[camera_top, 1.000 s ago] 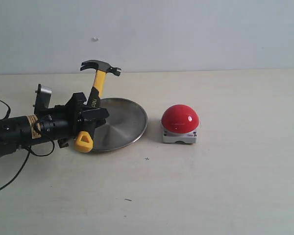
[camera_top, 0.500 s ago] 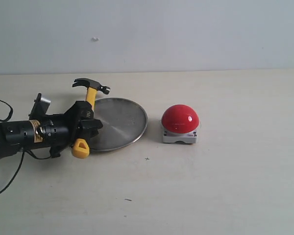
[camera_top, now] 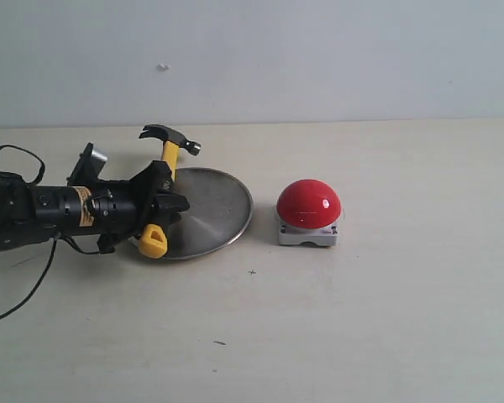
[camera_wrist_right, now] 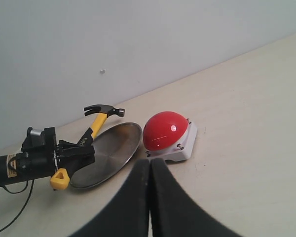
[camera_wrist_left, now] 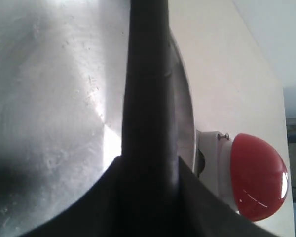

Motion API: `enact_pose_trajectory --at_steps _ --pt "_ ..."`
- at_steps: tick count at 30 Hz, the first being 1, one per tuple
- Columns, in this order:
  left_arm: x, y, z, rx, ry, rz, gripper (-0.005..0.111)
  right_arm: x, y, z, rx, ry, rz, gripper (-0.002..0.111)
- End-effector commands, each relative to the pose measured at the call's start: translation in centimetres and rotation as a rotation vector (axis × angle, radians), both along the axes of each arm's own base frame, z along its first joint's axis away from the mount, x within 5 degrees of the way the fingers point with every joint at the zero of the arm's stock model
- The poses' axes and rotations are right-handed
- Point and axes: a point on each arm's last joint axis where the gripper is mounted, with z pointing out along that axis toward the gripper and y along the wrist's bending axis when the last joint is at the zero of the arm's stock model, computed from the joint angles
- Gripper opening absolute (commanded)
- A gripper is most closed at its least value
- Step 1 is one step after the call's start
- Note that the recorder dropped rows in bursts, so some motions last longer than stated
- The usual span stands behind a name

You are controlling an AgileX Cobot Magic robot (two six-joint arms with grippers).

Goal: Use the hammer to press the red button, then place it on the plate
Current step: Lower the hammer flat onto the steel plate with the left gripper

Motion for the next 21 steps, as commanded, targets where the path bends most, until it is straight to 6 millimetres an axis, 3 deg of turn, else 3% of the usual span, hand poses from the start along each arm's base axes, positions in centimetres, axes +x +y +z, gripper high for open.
enact_pose_trajectory --at_steps 1,16,21 --pt "0.49 -1.35 1.26 -0.019 -0.056 -0.037 0.000 -0.01 -0.04 -0.10 0.003 -0.004 -0.007 0.000" --pt "0.34 -1.25 0.60 0.045 -0.007 -0.026 0.000 -0.01 -0.04 -0.10 0.003 -0.004 -0.007 0.000" --pt "0.13 -1.30 0.48 0.062 -0.003 -0.056 0.014 -0.01 -0.04 -0.10 0.003 -0.004 -0.007 0.000"
